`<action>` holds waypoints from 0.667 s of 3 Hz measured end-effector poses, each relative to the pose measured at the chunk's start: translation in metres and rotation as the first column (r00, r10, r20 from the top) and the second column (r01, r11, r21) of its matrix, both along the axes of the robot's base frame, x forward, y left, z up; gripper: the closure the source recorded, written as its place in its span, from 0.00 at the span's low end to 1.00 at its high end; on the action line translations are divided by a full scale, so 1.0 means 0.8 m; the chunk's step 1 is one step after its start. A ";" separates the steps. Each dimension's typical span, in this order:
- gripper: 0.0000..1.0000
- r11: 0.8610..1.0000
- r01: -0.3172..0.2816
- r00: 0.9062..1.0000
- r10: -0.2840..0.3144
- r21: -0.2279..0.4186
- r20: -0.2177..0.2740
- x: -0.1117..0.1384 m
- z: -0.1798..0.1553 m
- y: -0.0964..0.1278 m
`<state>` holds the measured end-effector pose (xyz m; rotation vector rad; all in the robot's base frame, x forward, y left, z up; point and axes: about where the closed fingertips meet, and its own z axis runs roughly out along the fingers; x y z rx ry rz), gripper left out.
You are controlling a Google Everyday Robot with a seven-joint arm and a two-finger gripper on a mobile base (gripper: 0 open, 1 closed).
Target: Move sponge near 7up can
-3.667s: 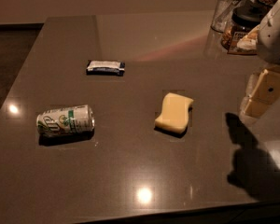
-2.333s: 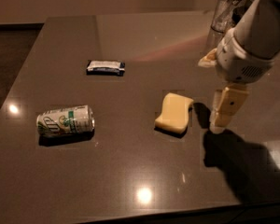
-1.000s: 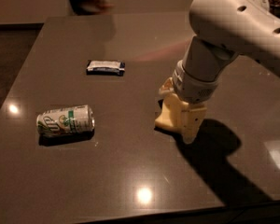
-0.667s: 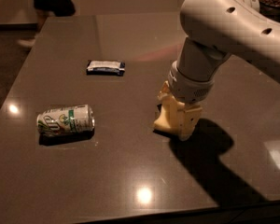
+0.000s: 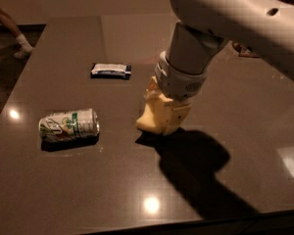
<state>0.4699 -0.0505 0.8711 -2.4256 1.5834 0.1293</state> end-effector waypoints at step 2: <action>0.74 0.994 -0.105 0.994 0.104 0.042 0.012 -0.017 0.003 0.082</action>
Offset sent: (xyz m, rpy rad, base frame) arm -0.0196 0.0895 -0.0064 0.0438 0.0001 0.1421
